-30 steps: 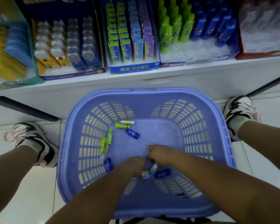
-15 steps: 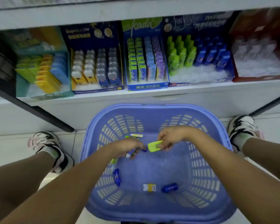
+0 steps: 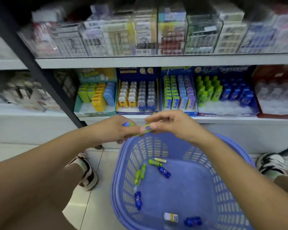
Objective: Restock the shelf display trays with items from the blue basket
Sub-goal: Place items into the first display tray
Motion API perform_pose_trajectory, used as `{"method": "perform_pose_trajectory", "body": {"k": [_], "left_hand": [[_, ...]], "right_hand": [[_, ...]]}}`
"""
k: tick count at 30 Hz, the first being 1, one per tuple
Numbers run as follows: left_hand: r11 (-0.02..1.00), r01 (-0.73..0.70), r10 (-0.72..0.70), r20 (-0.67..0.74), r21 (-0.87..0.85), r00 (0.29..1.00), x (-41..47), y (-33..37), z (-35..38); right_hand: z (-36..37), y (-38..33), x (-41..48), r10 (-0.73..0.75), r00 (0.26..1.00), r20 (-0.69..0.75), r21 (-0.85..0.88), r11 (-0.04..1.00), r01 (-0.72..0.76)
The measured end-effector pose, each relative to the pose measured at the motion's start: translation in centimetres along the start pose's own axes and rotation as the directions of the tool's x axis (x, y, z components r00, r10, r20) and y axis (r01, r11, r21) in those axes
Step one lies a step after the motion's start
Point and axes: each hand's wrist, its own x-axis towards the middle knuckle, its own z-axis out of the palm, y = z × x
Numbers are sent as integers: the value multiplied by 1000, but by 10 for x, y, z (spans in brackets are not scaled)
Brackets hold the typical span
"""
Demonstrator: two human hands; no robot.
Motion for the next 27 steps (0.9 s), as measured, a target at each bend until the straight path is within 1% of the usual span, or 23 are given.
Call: {"method": "perform_pose_trajectory", "body": {"k": [1, 2, 3, 6, 7, 8, 10, 12, 14, 15, 17, 18, 20, 22, 23, 25, 27], "left_hand": [[976, -79, 99, -91, 204, 991, -7, -1, -10], [927, -126, 185, -140, 352, 973, -13, -4, -19], [886, -154, 246, -161, 438, 956, -19, -6, -26], [773, -168, 347, -186, 612, 919, -30, -17, -39], [748, -161, 371, -205, 643, 906, -32, -21, -43], [746, -157, 388, -231, 648, 892, -34, -27, -47], [799, -137, 385, -322, 586, 865, -35, -40, -59], [891, -71, 308, -483, 448, 820, -33, -54, -74], [969, 36, 135, -643, 246, 754, -29, -69, -91], [987, 87, 28, -682, 133, 730, -26, -78, -98], [985, 151, -167, -679, -84, 714, -24, -99, -108], [972, 175, -237, -659, -159, 714, -24, -109, -109], [952, 203, -303, -619, -228, 724, -24, -122, -109], [953, 149, -279, -574, -263, 770, -24, -127, -104], [957, 114, -247, -543, -267, 803, -24, -127, -101], [967, 103, -205, -467, -235, 860, -25, -128, -96], [969, 132, -212, -430, -209, 878, -26, -130, -95]], "right_hand": [[9, -5, 5, 8, 1000, 3, 32, 999, -8], [17, -9, 10, 13, 1000, 14, 21, 1000, -13], [26, -13, 17, 17, 999, 33, -27, 1000, -16], [48, -23, 41, 36, 993, 112, -200, 980, -13], [54, -26, 49, 47, 989, 139, -231, 973, -13], [59, -30, 58, 50, 985, 165, -255, 967, -6], [67, -36, 76, 26, 979, 200, -312, 949, 39], [74, -39, 95, -25, 979, 204, -390, 915, 104], [81, -40, 116, -74, 989, 127, -462, 878, 125], [86, -40, 127, -104, 992, 67, -473, 872, 123], [98, -40, 150, -183, 982, -46, -502, 854, 136], [104, -40, 163, -225, 971, -83, -549, 823, 144], [114, -40, 187, -281, 954, -105, -672, 728, 141], [121, -39, 208, -307, 947, -97, -764, 633, 127], [123, -39, 217, -304, 948, -95, -787, 606, 116], [128, -36, 230, -270, 959, -90, -798, 596, 93], [132, -33, 238, -220, 973, -65, -816, 573, 75]]}}
